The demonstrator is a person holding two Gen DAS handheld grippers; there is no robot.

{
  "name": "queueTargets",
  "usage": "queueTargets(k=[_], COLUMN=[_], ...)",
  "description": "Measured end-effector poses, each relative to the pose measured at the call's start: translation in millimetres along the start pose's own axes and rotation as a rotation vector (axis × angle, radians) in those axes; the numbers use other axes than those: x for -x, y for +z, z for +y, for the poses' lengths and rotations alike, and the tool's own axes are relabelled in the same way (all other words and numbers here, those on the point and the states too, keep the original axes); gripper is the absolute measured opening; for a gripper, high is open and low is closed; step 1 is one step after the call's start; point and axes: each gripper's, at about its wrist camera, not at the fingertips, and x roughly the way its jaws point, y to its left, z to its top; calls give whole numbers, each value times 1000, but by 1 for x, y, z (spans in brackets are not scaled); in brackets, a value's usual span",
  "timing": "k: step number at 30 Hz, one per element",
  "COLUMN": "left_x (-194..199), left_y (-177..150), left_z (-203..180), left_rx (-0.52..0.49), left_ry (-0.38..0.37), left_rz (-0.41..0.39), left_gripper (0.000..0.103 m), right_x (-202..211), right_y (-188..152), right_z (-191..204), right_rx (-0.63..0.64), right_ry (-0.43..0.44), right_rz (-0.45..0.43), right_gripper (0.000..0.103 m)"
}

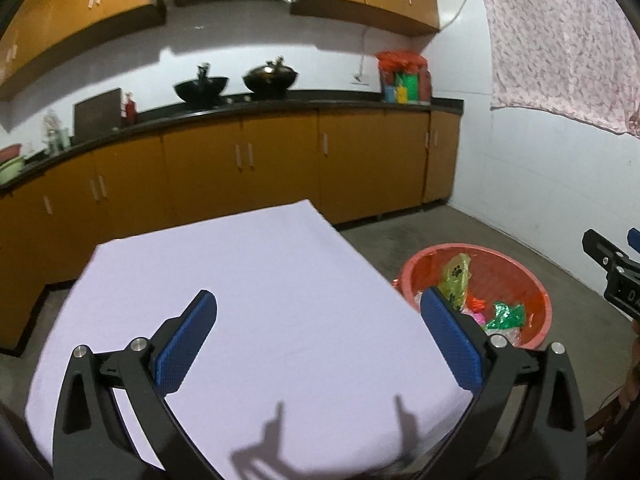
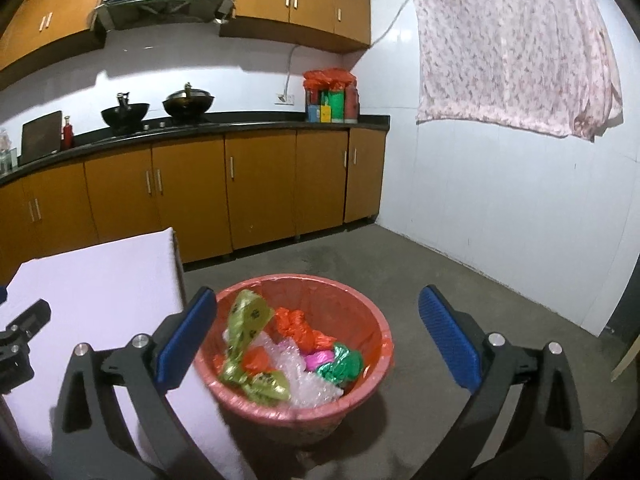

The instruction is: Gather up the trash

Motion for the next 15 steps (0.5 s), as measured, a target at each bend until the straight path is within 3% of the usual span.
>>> queueTargets(k=[8,15], left_x=[35,56], left_y=[-15,-24], left_z=[14,25], left_rx=[17,46], left_ry=[56,72], left_rz=[-36,-64], left_gripper=[101,101], right_x=[47,76], right_y=[-15,-29], right_z=[10,16], right_rx=[-11,3], right_ry=[84,98], right_rz=[-6,-13], right_gripper=[99,99])
